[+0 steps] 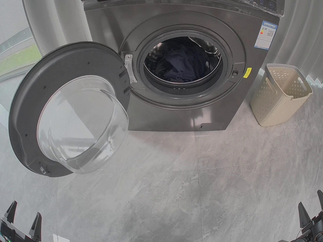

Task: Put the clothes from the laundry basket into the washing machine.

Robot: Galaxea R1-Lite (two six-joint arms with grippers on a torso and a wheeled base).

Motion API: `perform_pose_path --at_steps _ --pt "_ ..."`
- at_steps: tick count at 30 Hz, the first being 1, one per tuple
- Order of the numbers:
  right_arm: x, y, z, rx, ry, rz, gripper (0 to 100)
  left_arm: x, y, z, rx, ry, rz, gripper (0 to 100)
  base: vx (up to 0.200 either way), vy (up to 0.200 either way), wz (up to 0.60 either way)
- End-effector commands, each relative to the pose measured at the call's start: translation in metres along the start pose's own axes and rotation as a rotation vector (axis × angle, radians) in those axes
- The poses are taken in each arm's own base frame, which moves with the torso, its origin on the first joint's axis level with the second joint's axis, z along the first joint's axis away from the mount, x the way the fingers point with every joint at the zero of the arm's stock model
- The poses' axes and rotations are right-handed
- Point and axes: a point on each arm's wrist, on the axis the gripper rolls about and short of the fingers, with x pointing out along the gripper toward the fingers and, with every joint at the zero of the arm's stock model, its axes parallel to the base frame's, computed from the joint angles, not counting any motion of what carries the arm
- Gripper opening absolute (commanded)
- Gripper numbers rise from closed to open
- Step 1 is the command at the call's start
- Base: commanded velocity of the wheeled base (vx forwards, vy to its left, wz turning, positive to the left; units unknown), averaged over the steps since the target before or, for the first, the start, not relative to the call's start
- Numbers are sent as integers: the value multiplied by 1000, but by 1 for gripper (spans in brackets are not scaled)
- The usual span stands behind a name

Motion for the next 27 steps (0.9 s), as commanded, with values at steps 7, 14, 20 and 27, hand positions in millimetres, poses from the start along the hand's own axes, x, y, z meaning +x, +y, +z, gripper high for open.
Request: perform_pose_path --at_steps 7,14,20,27 --pt "0 0 -5 -1 5 1 100 0 0 -5 -2 5 1 100 0 200 0" --pt "0 0 -5 -1 5 1 100 0 0 -5 17 3 -2 100 0 29 0" --pt "0 0 -5 -1 5 1 100 0 0 -5 29 3 1 100 0 0 0" --pt "0 0 -5 -1 5 1 100 -13 -2 44 -4 -166 -13 100 0 0 0"
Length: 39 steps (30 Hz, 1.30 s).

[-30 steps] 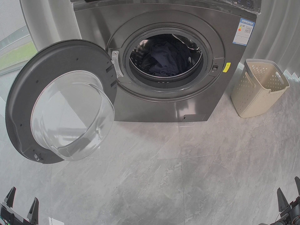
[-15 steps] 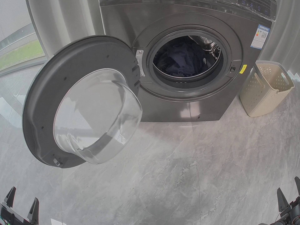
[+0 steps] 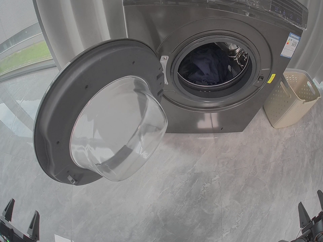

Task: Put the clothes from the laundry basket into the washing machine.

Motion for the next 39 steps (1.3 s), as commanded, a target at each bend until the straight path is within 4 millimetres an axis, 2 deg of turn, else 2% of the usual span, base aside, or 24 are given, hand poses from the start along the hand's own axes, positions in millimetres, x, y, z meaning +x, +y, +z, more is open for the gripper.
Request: perform_pose_path --at_steps 1,3,5,14,22,29,32,39 --pt "0 0 -5 1 3 -2 100 -6 -1 57 -25 -89 -49 100 0 0 0" --pt "0 0 -5 1 3 -2 100 2 -2 63 -23 -36 -82 100 0 0 0" --pt "0 0 -5 1 3 -2 100 22 -5 75 -34 54 -179 100 0 0 0" --pt "0 0 -5 2 3 -2 100 83 -14 117 -62 103 -279 100 0 0 0" --pt "0 0 -5 1 1 0 100 125 -21 132 -66 114 -349 100 0 0 0" --pt "0 0 -5 1 1 0 100 135 -31 131 -64 128 -505 100 0 0 0" --pt "0 0 -5 1 1 0 100 131 -40 133 -67 122 -603 100 0 0 0" --pt "0 0 -5 2 1 0 100 115 -58 154 -114 52 -810 100 0 0 0"
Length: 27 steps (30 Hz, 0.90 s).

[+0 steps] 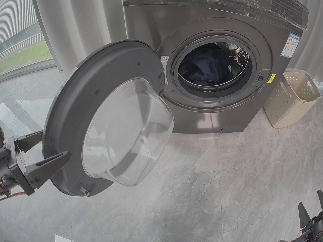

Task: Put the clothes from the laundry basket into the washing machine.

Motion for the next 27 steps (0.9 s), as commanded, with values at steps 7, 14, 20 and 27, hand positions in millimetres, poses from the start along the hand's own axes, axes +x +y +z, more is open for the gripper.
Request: perform_pose_path --at_steps 7,14,20,27 --pt "0 0 -5 1 2 0 100 2 -10 21 -26 -74 1 100 0 0 0" --pt "0 0 -5 1 2 0 100 8 22 39 -17 -144 289 100 0 0 0" --pt "0 0 -5 1 2 0 100 24 42 22 -9 -36 360 100 0 0 0" --pt "0 0 -5 -4 2 1 100 44 29 12 -20 32 225 100 0 0 0"
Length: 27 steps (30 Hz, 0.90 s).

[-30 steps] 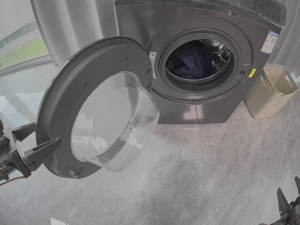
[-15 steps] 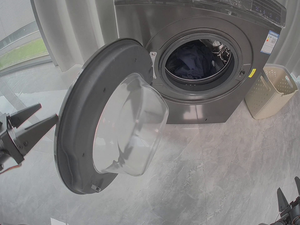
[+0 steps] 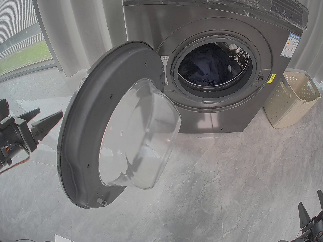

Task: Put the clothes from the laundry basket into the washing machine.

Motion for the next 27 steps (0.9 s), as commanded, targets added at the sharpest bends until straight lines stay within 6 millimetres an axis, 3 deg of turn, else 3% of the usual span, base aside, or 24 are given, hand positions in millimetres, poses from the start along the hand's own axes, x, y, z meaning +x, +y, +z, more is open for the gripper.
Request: perform_pose_path --at_steps 1,8,27 --pt "0 0 -5 -7 3 2 100 16 -15 -10 -5 67 -107 100 0 0 0" --pt "0 0 -5 -5 3 0 100 26 -34 -13 -3 96 -220 100 0 0 0" --pt "0 0 -5 -5 3 0 100 88 -95 -13 8 68 -378 100 0 0 0"
